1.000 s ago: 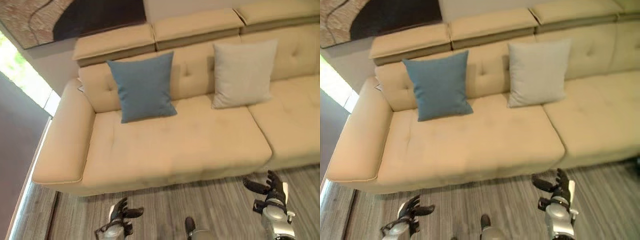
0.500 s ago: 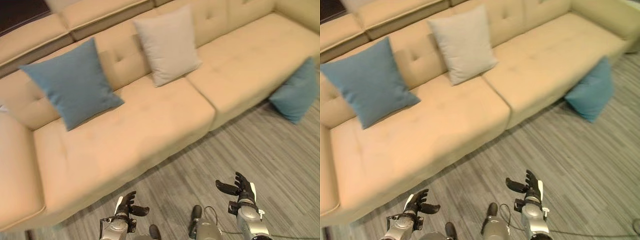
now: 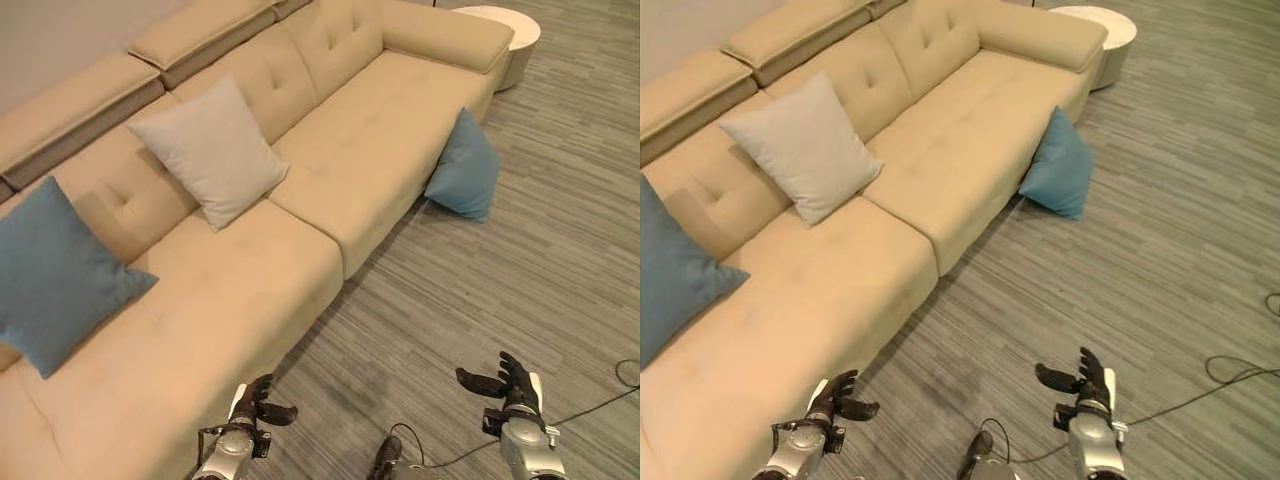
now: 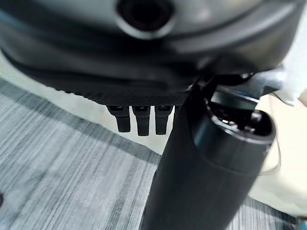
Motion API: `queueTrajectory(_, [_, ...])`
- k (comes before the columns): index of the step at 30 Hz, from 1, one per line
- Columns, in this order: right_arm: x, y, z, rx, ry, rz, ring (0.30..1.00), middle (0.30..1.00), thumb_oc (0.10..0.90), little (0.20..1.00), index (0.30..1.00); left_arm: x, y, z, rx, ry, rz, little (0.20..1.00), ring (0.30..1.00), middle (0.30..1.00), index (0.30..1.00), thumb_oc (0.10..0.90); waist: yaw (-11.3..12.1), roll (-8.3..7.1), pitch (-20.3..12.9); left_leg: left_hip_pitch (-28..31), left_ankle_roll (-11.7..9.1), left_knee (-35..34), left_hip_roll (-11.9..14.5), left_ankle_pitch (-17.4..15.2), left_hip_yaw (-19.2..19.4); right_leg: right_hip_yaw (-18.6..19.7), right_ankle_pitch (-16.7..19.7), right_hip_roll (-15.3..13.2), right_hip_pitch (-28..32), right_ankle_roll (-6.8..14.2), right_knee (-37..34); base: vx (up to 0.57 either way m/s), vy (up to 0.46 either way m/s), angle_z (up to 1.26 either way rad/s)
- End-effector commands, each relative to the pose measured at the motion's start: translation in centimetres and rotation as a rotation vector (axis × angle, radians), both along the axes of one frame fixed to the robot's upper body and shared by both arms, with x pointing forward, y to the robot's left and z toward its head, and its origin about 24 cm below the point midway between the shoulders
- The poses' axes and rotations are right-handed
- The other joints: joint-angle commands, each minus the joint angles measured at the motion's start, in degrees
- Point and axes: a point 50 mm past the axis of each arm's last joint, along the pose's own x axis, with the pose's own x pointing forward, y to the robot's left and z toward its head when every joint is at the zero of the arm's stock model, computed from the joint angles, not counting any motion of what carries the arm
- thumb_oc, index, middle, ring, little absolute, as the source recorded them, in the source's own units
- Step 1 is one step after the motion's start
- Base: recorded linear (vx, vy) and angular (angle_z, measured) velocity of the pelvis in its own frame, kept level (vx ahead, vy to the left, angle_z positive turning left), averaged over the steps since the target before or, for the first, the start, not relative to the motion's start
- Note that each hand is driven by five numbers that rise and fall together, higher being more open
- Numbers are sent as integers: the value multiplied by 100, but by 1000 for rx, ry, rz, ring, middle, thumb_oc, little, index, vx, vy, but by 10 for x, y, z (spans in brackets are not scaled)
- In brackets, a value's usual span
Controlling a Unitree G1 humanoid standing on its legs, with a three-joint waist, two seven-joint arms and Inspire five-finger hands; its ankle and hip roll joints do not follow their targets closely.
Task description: Pick up all the scattered cushions and arrange them neatly on the sofa.
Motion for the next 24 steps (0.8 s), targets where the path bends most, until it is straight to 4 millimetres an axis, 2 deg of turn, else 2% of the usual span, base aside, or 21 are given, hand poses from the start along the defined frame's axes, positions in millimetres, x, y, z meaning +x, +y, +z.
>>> queueTrajectory(1, [33, -15, 40, -79, -193, 10, 900, 900, 800, 900, 900, 25, 4, 19, -9, -133, -2, 900, 900, 900, 900, 800, 311, -78, 160, -404, -126, 853, 978, 1014, -773, 511, -681, 196, 1246, 569, -938, 156, -383, -103])
queueTrajectory(2, [33, -14, 41, -82, -188, 13, 900, 900, 800, 900, 900, 22, 2, 17, -20, -120, 11, 900, 900, 900, 900, 800, 466, -177, 249, -685, 98, 1123, 732, 1003, -1216, 597, -594, 233, 1276, 459, -1014, 240, -457, -118])
queueTrajectory(3, [33, -14, 40, -88, -176, 24, 900, 900, 800, 900, 900, 17, -2, 13, -29, -97, 9, 900, 900, 900, 900, 800, 640, -294, 356, -1078, 206, 1335, 139, 679, -1742, 876, -631, 293, 1330, 435, -1048, 180, -305, -119])
queueTrajectory(4, [34, -10, 39, -83, -180, 42, 900, 900, 800, 900, 900, 17, -7, 13, -32, -97, -6, 900, 900, 900, 900, 800, 761, -388, 399, -1456, 267, 1436, -196, 389, -2020, 1046, -682, 321, 1411, 453, -1121, 256, -345, -127])
queueTrajectory(5, [35, -6, 39, -77, -189, 57, 900, 900, 800, 900, 900, 17, -8, 13, -23, -96, -6, 900, 900, 900, 900, 800, 878, -469, 424, -1667, 291, 1266, -291, 233, -1897, 1080, -740, 380, 1517, 488, -1234, 420, -376, -140])
queueTrajectory(6, [40, 2, 39, -55, -204, 84, 900, 900, 800, 900, 900, 16, -9, 11, -11, -81, -15, 900, 900, 900, 900, 800, 990, -480, 430, -1947, 317, 968, -371, 113, -1558, 1135, -866, 506, 1731, 518, -1351, 299, -262, -87])
queueTrajectory(7, [40, 2, 39, -55, -205, 85, 900, 900, 800, 900, 900, 16, -9, 11, -11, -81, -15, 900, 900, 900, 900, 800, 1005, -491, 445, -1944, 384, 914, -374, 214, -1456, 1106, -809, 476, 1691, 512, -1345, 332, -154, -31])
queueTrajectory(8, [47, 9, 41, -50, -214, 117, 900, 900, 800, 900, 900, 15, -7, 8, 4, -57, -12, 900, 900, 900, 900, 800, 1107, -484, 422, -2121, 391, 439, -566, 423, -1169, 1125, -838, 607, 1775, 541, -1363, 256, -80, -3])
queueTrajectory(9, [56, 15, 43, -46, -221, 143, 900, 900, 800, 900, 900, 11, -1, 6, 28, -36, 1, 900, 900, 900, 900, 800, 1308, -531, 398, -2412, 341, 107, -763, 702, -1134, 1282, -924, 776, 1914, 540, -1362, 430, -165, -23])
queueTrajectory(10, [62, 20, 45, -46, -223, 173, 900, 900, 800, 900, 900, 9, 9, 5, 60, -29, 21, 900, 900, 900, 900, 800, 1525, -619, 399, -2639, 247, -132, -827, 802, -1337, 1435, -999, 847, 1972, 528, -1315, 621, -140, -66])
queueTrajectory(11, [67, 28, 47, -50, -237, 217, 900, 900, 800, 900, 900, 11, 10, 6, 41, -34, 47, 900, 900, 900, 900, 800, 1593, -691, 319, -2103, 427, -642, -1083, 685, -1660, 1514, -1098, 932, 2026, 559, -1038, 444, -82, -106])
queueTrajectory(12, [67, 28, 48, -50, -237, 217, 900, 900, 800, 900, 900, 11, 10, 6, 41, -34, 47, 900, 900, 900, 900, 800, 1597, -683, 316, -2102, 427, -667, -1075, 711, -1659, 1518, -1081, 942, 2018, 555, -1045, 594, -116, -145])
queueTrajectory(13, [77, 48, 51, -31, -272, 301, 900, 900, 800, 900, 900, 13, 16, 8, 57, -46, 70, 900, 900, 900, 900, 800, 1675, -953, 296, -1810, 732, -537, -1343, 433, -1720, 1379, -896, 866, 1875, 840, -178, 399, -116, -135])
queueTrajectory(14, [80, 52, 54, -28, -288, 316, 900, 900, 800, 900, 900, 13, 18, 8, 68, -47, 79, 900, 900, 900, 900, 800, 1630, -1042, 289, -1640, 854, -502, -1379, 253, -1624, 1356, -577, 775, 1702, 1205, 457, 401, -116, -82])
queueTrajectory(15, [80, 52, 54, -28, -288, 316, 900, 900, 800, 900, 900, 13, 18, 8, 67, -47, 79, 900, 900, 900, 900, 800, 1640, -1034, 275, -1653, 852, -514, -1364, 270, -1617, 1366, -557, 788, 1683, 1200, 449, 350, -20, -29])
queueTrajectory(16, [83, 58, 60, -9, -323, 338, 900, 900, 800, 900, 900, 19, 22, 13, 80, -72, 92, 900, 900, 900, 900, 800, 1465, -939, 343, -1314, 1012, -461, -1245, 16, -1632, 1077, 180, 340, 1012, 1766, 2102, 215, -9, -5])
queueTrajectory(17, [83, 57, 61, -9, -323, 338, 900, 900, 800, 900, 900, 19, 21, 13, 79, -72, 92, 900, 900, 900, 900, 800, 1468, -928, 315, -1343, 1012, -473, -1230, 35, -1633, 1077, 205, 358, 982, 1763, 2087, 382, -15, 9])
queueTrajectory(18, [84, 60, 62, -2, -333, 352, 900, 900, 800, 900, 900, 20, 23, 14, 89, -77, 96, 900, 900, 900, 900, 800, 1371, -800, 300, -1118, 998, -519, -1088, -54, -1567, 771, 360, 130, 780, 1766, 2493, 289, 31, 22])
queueTrajectory(19, [80, 60, 59, -2, -319, 349, 900, 900, 800, 900, 900, 21, 24, 15, 106, -81, 83, 900, 900, 900, 900, 800, 1229, -723, 336, -924, 1044, -510, -1099, -174, -1595, 533, 313, -250, 692, 1766, 2825, 459, 26, 36])
queueTrajectory(22, [73, 64, 49, -14, -269, 370, 900, 900, 800, 900, 900, 27, 19, 19, 92, -109, 57, 900, 900, 900, 900, 800, 1046, -514, 365, -481, 897, -533, -1073, -474, -1749, 229, -75, -900, 492, 1449, 2389, 429, -58, 33])
queueTrajectory(24, [72, 57, 51, -37, -257, 370, 900, 900, 800, 900, 900, 32, 17, 23, 97, -128, 33, 900, 900, 900, 900, 800, 914, -418, 354, -393, 720, -457, -926, -601, -1796, 174, -291, -1131, 397, 1237, 1749, 406, -294, 41])
